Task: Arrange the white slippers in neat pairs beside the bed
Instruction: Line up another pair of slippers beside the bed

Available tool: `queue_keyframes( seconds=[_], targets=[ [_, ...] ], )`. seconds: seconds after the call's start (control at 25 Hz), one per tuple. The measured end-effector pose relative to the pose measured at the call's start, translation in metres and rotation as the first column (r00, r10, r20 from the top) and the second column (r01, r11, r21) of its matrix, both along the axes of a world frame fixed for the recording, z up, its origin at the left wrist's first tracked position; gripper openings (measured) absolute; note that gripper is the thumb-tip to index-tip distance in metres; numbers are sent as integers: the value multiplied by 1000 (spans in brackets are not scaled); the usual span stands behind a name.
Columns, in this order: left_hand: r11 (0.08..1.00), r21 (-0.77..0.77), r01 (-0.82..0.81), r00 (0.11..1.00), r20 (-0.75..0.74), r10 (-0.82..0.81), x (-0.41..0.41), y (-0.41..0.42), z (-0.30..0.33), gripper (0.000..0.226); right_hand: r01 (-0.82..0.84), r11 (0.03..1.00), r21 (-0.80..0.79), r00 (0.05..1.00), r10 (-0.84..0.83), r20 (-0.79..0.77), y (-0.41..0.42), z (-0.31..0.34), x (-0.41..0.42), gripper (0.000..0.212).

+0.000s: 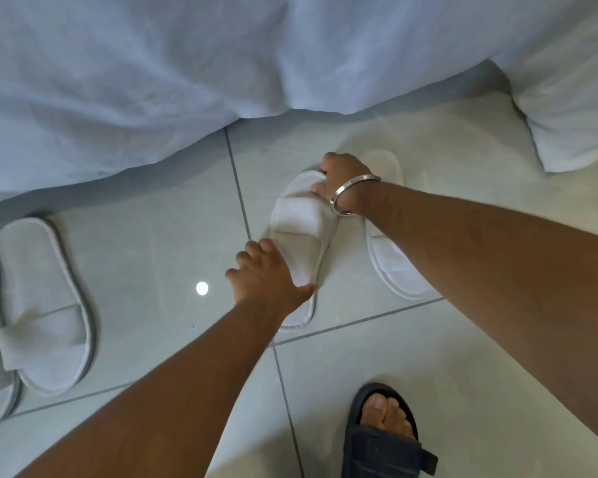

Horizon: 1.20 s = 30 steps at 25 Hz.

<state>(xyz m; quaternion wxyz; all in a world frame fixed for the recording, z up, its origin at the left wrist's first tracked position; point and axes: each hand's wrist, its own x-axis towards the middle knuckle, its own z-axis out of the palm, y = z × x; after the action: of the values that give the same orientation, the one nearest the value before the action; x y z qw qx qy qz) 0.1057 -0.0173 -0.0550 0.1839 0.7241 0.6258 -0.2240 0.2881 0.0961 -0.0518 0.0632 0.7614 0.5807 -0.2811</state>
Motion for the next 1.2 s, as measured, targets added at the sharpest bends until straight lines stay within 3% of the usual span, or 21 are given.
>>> queue_keyframes(
  seconds=[0.12, 0.28, 0.32, 0.44, 0.48, 0.64, 0.76, 0.84, 0.88, 0.96, 1.0, 1.04, 1.12, 1.2],
  targets=[
    [1000, 1, 15, 999, 46, -15, 4, 5, 3, 124, 161, 987, -25, 977, -163, -141, 3, 10, 9, 38],
    [985, 113, 130, 981, 127, -144, 13, 37, 10, 116, 510, 860, -19, 793, -478, -377, -21, 26, 53, 29],
    [968, 162, 190, 967, 141, -213, 18, 52, 13, 114, 602, 798, -34, 694, -543, -472, -33, 30, 67, 22],
    [864, 271, 423, 856, 193, -480, 47, 106, 24, 114, 867, 448, -218, 166, -673, -720, -74, 39, 105, 19],
    [819, 280, 501, 799, 214, -562, 66, 120, 28, 113, 894, 382, -233, 93, -668, -738, -92, 39, 121, 20],
    [655, 276, 703, 615, 226, -755, 171, 118, 30, 113, 946, 239, -218, 4, -683, -731, -176, 32, 172, 25],
    [609, 303, 733, 554, 253, -793, 227, 88, 20, 99, 963, 134, -234, -64, -729, -682, -225, 16, 195, 23],
    [635, 256, 729, 572, 284, -770, 239, 71, 10, 86, 963, 142, -228, -19, -811, -585, -245, 8, 203, 16],
    [668, 236, 706, 600, 303, -741, 235, 63, 5, 77, 956, 216, -196, 97, -869, -485, -251, 6, 206, 23],
    [745, 221, 630, 669, 334, -664, 211, 50, 0, 71, 835, 545, -72, 535, -836, -123, -256, 2, 208, 45],
    [770, 199, 606, 697, 334, -634, 194, 43, -3, 79, 704, 710, 6, 708, -702, 68, -254, 1, 207, 57],
    [784, 159, 600, 720, 320, -616, 178, 37, -5, 90, 548, 832, 86, 814, -554, 173, -248, 1, 204, 64],
    [783, 66, 618, 745, 268, -611, 153, 25, -13, 107, 284, 950, 126, 936, -303, 176, -229, 1, 198, 66],
    [800, 34, 599, 772, 238, -589, 138, 15, -22, 112, 176, 984, 25, 980, -177, 85, -207, -6, 187, 68]
  ],
)
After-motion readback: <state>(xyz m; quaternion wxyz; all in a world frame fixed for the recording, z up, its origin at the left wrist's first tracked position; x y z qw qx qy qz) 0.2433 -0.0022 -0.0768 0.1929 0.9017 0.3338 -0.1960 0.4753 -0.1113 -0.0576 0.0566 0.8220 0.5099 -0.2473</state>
